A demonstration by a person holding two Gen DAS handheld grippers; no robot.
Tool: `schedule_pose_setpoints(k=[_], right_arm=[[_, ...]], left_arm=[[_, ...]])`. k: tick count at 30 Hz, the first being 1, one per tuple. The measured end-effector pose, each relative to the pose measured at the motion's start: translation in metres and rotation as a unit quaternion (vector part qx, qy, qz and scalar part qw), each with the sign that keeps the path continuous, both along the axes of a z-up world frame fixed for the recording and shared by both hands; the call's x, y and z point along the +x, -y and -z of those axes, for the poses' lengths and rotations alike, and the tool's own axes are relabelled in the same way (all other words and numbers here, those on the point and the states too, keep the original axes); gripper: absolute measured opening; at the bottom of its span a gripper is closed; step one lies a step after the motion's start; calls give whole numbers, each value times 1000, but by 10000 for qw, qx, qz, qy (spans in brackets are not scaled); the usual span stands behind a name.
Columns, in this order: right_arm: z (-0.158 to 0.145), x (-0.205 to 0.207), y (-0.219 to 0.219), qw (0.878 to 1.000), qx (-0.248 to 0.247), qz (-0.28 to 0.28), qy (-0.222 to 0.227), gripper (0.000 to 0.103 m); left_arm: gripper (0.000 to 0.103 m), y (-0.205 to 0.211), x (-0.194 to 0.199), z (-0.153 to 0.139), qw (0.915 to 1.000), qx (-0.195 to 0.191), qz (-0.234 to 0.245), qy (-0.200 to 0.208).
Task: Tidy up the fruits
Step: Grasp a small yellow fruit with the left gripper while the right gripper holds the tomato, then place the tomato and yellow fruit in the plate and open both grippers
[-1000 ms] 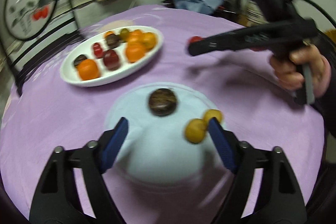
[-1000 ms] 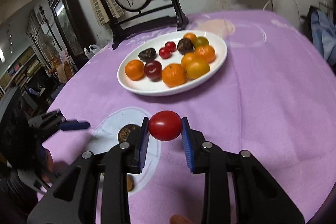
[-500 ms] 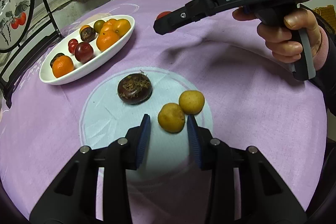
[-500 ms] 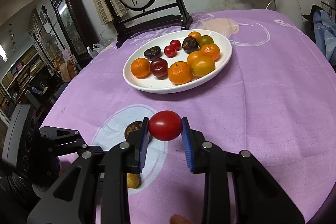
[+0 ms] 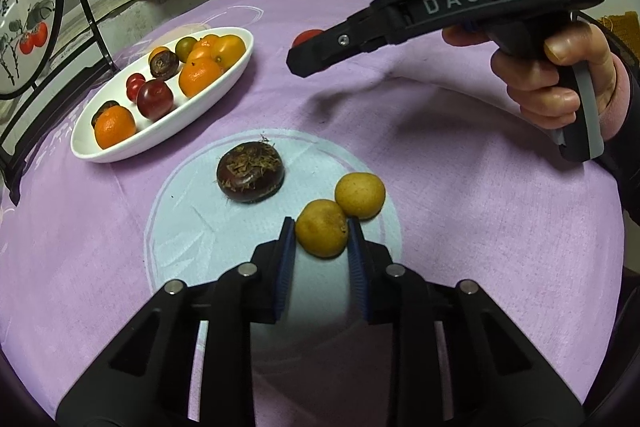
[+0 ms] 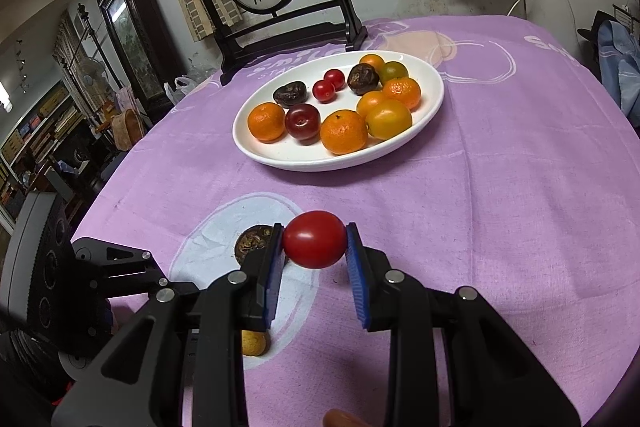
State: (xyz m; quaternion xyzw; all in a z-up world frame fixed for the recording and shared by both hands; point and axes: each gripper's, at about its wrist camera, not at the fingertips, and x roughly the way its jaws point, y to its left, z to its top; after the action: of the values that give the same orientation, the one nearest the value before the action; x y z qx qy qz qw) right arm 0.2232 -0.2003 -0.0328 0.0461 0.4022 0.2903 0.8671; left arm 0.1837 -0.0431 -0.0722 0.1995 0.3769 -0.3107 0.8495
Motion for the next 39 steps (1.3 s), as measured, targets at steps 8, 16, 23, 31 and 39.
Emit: schedule_pose_setpoints(k=[8,16,23,31,39], right_arm=[[5,3,-2,9999,98,-55,-25,30],[-8,18,-1,9967,681,260,344,31],[-19,45,-10,9919,705,721,769,31],[-10,96,-32,9922,327,865,833,30],[0,119,-48,9941,44,729,801,30]], left_arm=[[27,-4,-1,-9,9999,-119,-37,113],[27,-25,5,-40,9950,-908,-351,199],[27,-48,53,-64,9761,-1713,-1327,145],[27,-61,138,-73,9514,-1855,-2428,378],[27,-67,193,-55,9361,-1550,-3147,257]])
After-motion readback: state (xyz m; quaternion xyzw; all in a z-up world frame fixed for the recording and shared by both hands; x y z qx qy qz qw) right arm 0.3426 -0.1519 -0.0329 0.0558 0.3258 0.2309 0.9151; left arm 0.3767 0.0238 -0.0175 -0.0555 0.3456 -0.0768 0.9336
